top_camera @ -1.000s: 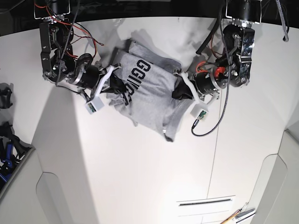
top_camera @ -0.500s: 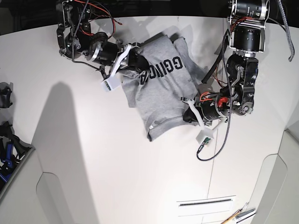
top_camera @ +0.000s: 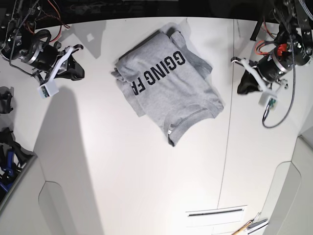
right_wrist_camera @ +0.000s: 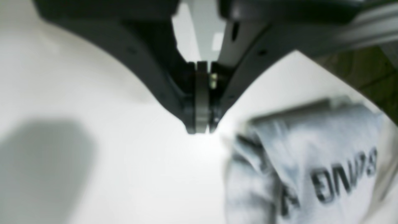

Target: Fold the T-shirt properly

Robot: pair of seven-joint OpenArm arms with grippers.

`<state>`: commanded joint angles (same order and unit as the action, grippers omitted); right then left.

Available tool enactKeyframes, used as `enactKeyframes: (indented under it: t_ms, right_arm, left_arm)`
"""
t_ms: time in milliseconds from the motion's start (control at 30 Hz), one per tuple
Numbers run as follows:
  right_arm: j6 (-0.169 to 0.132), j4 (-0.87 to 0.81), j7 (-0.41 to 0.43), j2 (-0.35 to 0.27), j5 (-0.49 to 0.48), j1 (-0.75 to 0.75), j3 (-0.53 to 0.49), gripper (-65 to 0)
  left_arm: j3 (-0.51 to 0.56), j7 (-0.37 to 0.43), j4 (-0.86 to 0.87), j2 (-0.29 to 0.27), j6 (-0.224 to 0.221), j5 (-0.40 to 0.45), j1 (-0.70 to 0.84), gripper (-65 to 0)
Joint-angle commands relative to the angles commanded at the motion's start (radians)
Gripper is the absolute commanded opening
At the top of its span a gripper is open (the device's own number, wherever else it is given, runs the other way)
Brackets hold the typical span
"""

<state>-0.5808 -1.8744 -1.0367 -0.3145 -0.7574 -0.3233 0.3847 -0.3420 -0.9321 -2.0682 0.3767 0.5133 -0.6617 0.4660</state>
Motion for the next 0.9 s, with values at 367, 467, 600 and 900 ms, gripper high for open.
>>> enactKeyframes:
  t_ms: [367, 467, 600, 900]
  right_arm:
    - [-0.001, 0.001, -0.013, -0.12, -0.08, -0.462, 0.039, -65.0]
    - [-0.011, 0.003, 0.018, -0.117, -0.074, -0.565, 0.03, -65.0]
    - [-0.01, 0.04, 0.094, -0.117, -0.024, -0.611, 0.008, -65.0]
    - [-0.01, 0.473, 0.359, -0.117, 0.001, -0.561, -0.165, -65.0]
  left_arm:
    - [-0.008, 0.0, -0.052, -0.047, -0.026, -0.01, 0.526, -65.0]
    - [0.021, 0.0, -0.013, -0.047, -0.162, -0.01, 0.596, -65.0]
    - [0.091, 0.031, 0.123, -0.029, -0.162, -0.008, 0.583, -65.0]
    - [0.467, 0.441, 0.72, 0.065, -0.162, -0.017, 0.333, -65.0]
